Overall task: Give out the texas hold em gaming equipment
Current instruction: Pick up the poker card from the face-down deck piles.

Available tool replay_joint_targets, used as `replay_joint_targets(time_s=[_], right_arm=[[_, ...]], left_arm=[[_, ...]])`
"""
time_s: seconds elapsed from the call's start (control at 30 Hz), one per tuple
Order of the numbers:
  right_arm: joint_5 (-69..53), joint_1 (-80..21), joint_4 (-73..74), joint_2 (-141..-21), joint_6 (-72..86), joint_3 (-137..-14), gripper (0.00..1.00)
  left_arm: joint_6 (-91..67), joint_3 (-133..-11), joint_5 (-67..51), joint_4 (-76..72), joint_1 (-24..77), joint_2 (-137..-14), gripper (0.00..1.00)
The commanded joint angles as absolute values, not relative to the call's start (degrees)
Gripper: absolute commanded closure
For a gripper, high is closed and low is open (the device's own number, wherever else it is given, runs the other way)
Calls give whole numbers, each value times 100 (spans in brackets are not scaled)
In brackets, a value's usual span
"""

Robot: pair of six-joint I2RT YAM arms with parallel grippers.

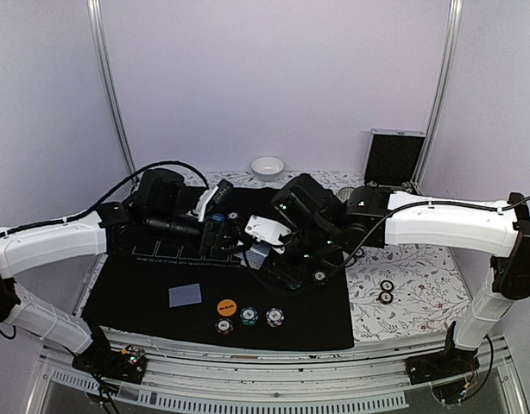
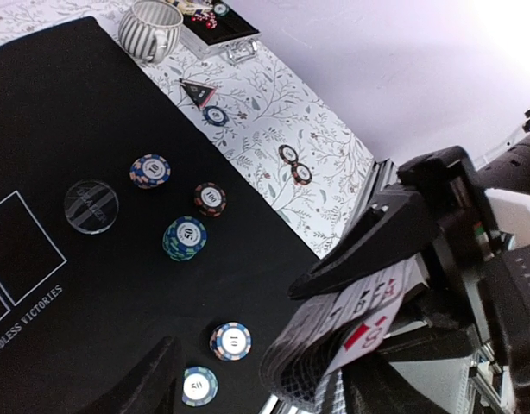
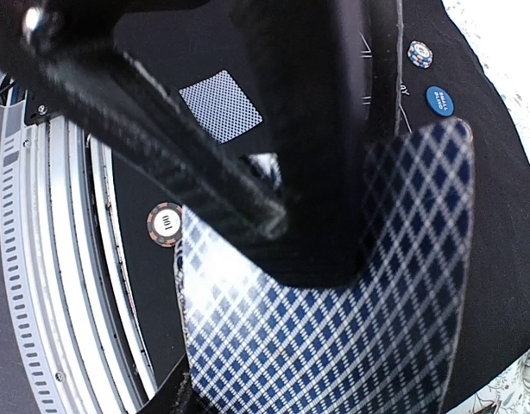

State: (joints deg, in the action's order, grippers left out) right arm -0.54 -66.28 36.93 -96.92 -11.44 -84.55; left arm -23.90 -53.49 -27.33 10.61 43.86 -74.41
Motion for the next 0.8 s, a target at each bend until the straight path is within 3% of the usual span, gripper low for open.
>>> replay_joint_targets(time_s=[0.0,0.17,0.5,0.77], right_arm=[[-46,-6685,3629,-9519,-1160,-8420,96],[-24,-6693,3630,-9501,-1169,-8402,95],[122,-6681,3638,-9446,-1168,-8294,96],[145,-6588,3623,-9332,-1110,-8158,96]], left_arm=[[-2420,-5221,-3240,705,4322,-7247,42],[-2354,-5220,-3246,817,4301,-7170,68],[-2352,-5265,-3473,931,4157,-7062,100],[-2511,-5263,-3921,795,3944,-6879,100]])
